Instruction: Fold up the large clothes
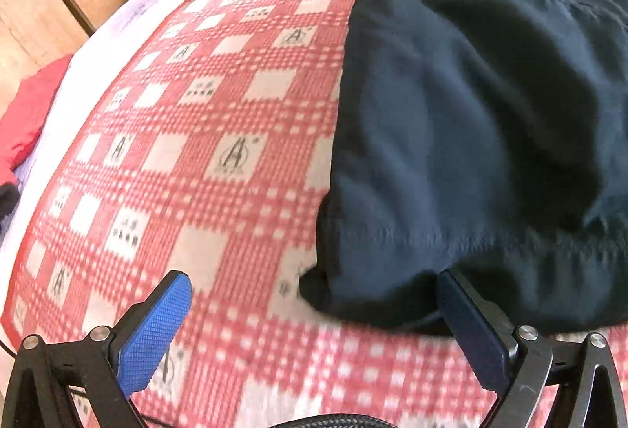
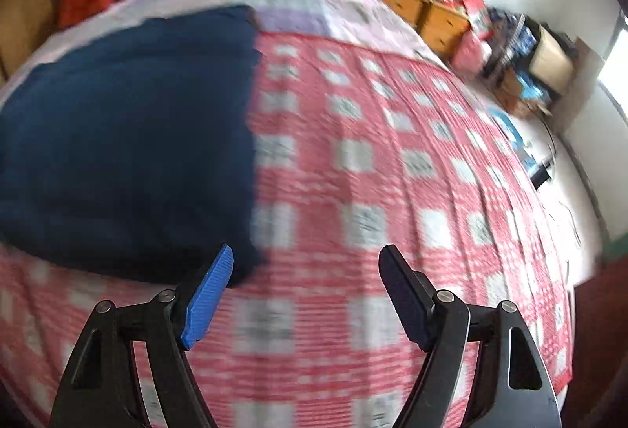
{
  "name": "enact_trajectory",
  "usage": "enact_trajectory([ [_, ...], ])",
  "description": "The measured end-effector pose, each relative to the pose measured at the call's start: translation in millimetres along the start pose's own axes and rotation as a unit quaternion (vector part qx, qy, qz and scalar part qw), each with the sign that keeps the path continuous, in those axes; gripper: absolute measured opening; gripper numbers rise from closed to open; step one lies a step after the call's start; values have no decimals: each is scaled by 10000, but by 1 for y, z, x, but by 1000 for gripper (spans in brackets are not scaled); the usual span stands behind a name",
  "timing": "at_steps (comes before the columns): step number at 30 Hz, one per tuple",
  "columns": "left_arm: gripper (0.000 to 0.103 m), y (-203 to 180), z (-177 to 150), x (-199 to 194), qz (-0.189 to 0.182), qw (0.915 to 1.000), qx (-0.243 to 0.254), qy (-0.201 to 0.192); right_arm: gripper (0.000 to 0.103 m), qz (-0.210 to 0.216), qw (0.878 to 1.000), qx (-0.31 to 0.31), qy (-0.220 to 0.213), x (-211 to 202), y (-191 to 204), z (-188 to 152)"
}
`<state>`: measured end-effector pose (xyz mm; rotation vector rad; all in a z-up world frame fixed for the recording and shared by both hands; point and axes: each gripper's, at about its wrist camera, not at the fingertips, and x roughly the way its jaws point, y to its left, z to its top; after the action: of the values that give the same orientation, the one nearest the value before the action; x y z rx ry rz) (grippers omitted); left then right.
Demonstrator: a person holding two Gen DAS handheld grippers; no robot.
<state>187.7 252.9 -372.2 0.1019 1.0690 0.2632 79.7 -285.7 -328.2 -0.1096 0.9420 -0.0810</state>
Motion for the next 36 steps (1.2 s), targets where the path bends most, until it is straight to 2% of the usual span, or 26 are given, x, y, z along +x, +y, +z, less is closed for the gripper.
enact_trajectory([
  [3, 103, -11, -4, -10, -146, 9999, 26, -54, 81, 464, 9982, -335, -203, -8, 49, 13],
  [6, 102, -20, 9, -19, -320, 9991, -73, -250, 81, 931, 9930, -680, -253, -3, 97, 38],
  [9, 102, -35, 51, -35, -834, 9932, -273, -764, 81, 1051, 9909, -775, -323, 9, 121, 62],
  [12, 102, -70, 107, -23, -1163, 9894, 35, -871, 81, 1094, 9921, -528, -300, 39, 125, 110],
  [14, 102, -93, 145, -1, -1305, 9882, 340, -723, 82, 1174, 9923, -335, -216, 59, 131, 142],
  [17, 103, -122, 197, 41, -1044, 9916, 704, -298, 82, 983, 9949, -234, 70, 97, 140, 196],
  [19, 103, -119, 222, 73, -806, 9945, 662, 68, 83, 799, 9957, -395, 255, 122, 135, 225],
  [21, 103, -101, 236, 91, -572, 9973, 379, 256, 93, 598, 9959, -428, 519, 139, 110, 236],
  [23, 103, -77, 240, 100, -399, 9984, 53, 408, 95, 373, 9961, 81, 799, 157, 68, 243],
  [26, 103, -46, 234, 103, -118, 9984, -314, 458, 95, 358, 9913, 821, 962, 160, 17, 235],
  [28, 101, -36, 230, 93, -95, 9978, -575, 307, 95, 127, 9950, 680, 720, 147, 14, 232],
  [29, 101, -39, 224, 78, -240, 9980, -580, 52, 95, 100, 9968, 554, 562, 139, 19, 230],
  [31, 101, -57, 211, 54, -728, 9962, -349, -338, 95, 525, 9979, 306, 227, 119, 43, 222],
  [32, 101, -78, 200, 38, -956, 9942, -27, -497, 95, 701, 9972, 198, 165, 114, 55, 218],
  [34, 101, -124, 171, 15, -1313, 9875, 627, -612, 95, 987, 9949, -145, 141, 103, 91, 202],
  [36, 101, -150, 142, 3, -1424, 9828, 1017, -593, 95, 1043, 9937, -319, 263, 100, 113, 180],
])
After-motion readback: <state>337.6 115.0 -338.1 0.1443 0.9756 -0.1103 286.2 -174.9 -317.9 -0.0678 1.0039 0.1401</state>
